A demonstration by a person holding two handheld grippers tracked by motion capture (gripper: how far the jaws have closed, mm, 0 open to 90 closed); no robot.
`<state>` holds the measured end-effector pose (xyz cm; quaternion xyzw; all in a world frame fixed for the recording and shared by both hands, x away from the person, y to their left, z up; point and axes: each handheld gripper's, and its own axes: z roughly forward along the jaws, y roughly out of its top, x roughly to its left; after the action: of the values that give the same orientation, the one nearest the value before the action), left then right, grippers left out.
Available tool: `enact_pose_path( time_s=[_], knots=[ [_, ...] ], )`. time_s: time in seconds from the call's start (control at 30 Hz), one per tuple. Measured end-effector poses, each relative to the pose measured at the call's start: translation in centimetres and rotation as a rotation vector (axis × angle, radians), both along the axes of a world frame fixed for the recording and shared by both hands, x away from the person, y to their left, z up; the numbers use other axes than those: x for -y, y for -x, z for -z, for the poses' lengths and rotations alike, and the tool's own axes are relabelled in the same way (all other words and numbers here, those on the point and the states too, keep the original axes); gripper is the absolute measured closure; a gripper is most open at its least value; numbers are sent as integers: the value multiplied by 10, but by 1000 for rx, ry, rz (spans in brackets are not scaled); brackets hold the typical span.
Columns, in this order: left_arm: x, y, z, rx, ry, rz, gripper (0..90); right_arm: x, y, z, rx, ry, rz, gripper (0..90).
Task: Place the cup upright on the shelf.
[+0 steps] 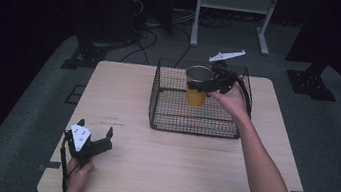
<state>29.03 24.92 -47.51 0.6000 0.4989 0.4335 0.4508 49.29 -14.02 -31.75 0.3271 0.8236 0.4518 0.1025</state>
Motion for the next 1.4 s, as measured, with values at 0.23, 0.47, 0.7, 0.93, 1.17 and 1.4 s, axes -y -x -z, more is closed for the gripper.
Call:
enact_pose_path(
  time_s=[0.23,0.47,0.7,0.93,1.17,1.4],
  knots=[
    [0,0,0,1,-1,6,8,-7,-10,4,-15,29,2,124],
    [0,0,0,0,3,5,8,-12,-21,15,-48,46,13,124],
    [0,0,0,0,2,4,8,-12,-30,28,-74,56,14,124],
    [-1,0,0,1,2,3,8,-16,-35,39,-84,76,24,124],
    [-1,0,0,1,2,5,8,-19,-39,46,-90,71,28,123],
    [-1,0,0,1,2,5,8,-20,-41,53,-105,91,29,123]
  ],
)
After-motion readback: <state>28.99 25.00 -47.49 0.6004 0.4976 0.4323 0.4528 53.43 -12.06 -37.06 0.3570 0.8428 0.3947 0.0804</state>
